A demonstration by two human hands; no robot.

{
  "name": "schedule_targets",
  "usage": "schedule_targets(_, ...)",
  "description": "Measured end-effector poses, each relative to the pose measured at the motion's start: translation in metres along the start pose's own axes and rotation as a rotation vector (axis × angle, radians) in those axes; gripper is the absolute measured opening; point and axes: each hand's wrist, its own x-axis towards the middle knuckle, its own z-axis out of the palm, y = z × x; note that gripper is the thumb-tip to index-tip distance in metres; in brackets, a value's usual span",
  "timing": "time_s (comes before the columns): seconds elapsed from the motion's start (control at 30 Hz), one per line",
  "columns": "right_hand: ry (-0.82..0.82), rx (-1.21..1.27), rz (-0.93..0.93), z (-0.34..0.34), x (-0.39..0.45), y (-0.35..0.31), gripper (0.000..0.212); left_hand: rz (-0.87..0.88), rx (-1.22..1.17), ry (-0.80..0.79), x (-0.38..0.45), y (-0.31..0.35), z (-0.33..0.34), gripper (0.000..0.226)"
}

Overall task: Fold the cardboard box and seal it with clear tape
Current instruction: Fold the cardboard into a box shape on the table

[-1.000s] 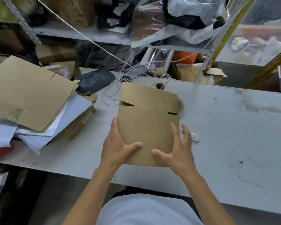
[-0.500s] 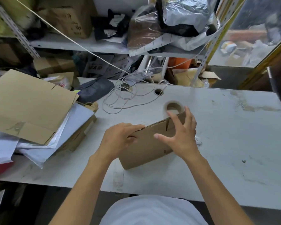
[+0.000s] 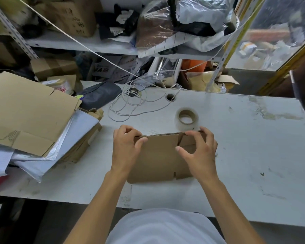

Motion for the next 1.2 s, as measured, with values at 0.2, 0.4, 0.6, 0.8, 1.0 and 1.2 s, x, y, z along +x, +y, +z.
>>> schedule_targets(0.2,0.112,-0.035,-0.069,-0.015,0.006,0.013,0.017,0.093,-0.046,0.055,0.003,0.019,0.008,0.018)
schedule_targets(0.4,0.176,-0.048,-0.128,-0.015,0.022,0.029,0.032,0.028,-0.028,0.149,0.008,0.024,0.028,0.021)
schedule_targets(0.6,0.191,0.080,-0.090,-0.012,0.036,0.038,0.061,-0.008,-0.026,0.193,0.011,0.035,0.039,0.017)
schedule_targets(0.8,0.252,0.038,-0.086,-0.015,0.046,0.034,0.033,0.006,0.023,0.164,0.017,0.040,0.033,0.021)
schedule_targets(1.0,0.178,-0.050,-0.063,-0.029,0.043,0.035,0.046,0.016,0.073,0.144,0.016,0.043,0.027,0.026)
schedule_targets(1.2,0.207,-0.049,0.079,-0.017,0.042,0.016,0.060,-0.042,0.035,0.177,0.014,0.050,0.038,0.014)
